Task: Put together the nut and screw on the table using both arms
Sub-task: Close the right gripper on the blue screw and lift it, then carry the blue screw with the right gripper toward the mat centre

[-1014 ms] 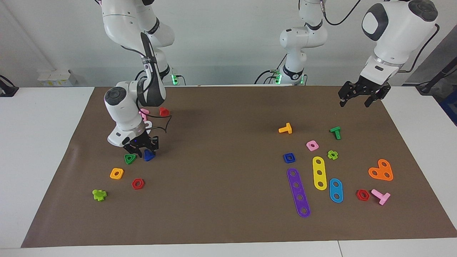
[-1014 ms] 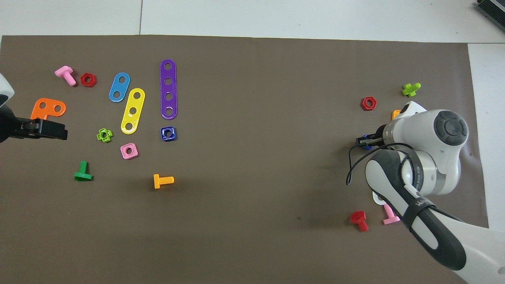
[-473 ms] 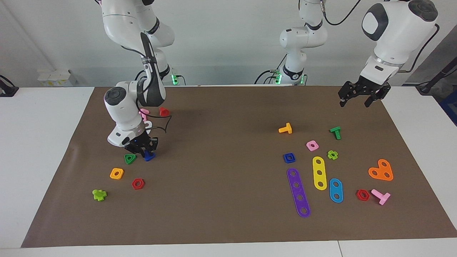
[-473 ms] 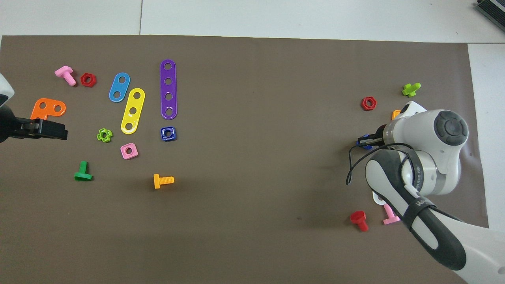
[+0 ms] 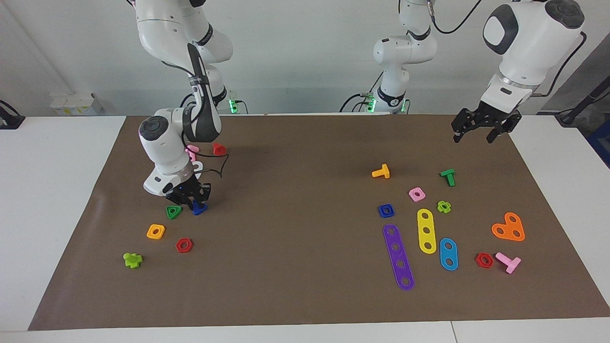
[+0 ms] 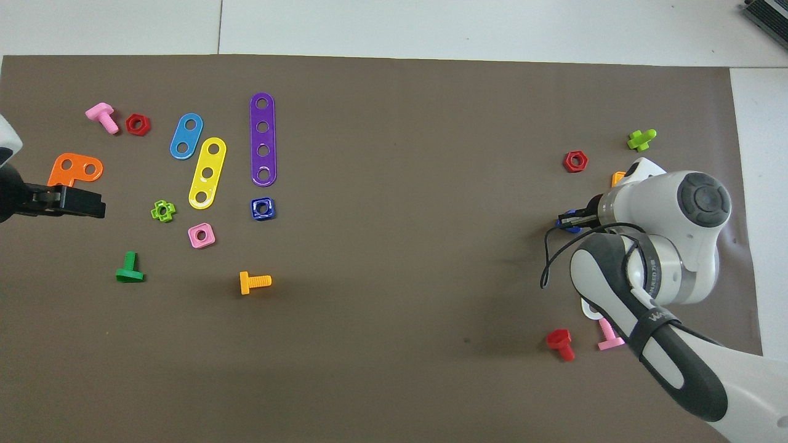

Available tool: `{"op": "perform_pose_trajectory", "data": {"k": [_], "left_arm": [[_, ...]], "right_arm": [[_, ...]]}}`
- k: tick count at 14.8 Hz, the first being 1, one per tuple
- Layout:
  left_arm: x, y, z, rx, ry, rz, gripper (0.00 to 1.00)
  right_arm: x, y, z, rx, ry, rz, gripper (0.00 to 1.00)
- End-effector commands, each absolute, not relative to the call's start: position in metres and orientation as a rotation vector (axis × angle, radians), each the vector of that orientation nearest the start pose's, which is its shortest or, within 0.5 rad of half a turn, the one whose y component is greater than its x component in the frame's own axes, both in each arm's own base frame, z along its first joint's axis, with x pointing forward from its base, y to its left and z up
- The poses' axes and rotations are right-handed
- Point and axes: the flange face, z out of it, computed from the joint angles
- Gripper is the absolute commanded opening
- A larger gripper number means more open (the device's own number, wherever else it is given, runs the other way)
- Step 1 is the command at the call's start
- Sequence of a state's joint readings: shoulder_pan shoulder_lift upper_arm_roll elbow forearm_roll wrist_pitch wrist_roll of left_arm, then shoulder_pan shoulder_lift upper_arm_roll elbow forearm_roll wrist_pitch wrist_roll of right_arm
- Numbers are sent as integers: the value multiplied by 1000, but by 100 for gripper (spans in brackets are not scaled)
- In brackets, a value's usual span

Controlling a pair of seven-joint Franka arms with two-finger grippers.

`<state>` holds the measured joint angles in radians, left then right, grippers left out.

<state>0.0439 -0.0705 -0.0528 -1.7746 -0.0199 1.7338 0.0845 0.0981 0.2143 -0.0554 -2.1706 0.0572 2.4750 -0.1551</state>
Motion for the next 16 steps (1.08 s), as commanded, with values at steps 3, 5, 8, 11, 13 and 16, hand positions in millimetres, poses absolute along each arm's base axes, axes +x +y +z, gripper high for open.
{"op": "perform_pose_trajectory", "data": {"k": [3, 5, 8, 11, 13, 16], "left_arm": [[534, -5, 583, -3143, 137, -58, 100], [534, -5, 583, -3143, 137, -58, 100], [534, -5, 583, -3143, 137, -58, 100], [534, -7, 583, -3142, 141, -58, 100], [534, -8, 583, -3142, 146, -53, 100], [534, -4, 583, -3143, 134, -58, 100]], "right_arm": [[570, 24, 308, -3090, -234, -169, 0], [576, 28, 327, -3086, -203, -166, 0], [597, 58, 397, -3070, -47, -127, 0], [608, 121, 443, -3055, 83, -113, 0], [603, 176, 454, -3036, 133, -156, 0], [595, 268, 445, -3018, 183, -182, 0]]}}
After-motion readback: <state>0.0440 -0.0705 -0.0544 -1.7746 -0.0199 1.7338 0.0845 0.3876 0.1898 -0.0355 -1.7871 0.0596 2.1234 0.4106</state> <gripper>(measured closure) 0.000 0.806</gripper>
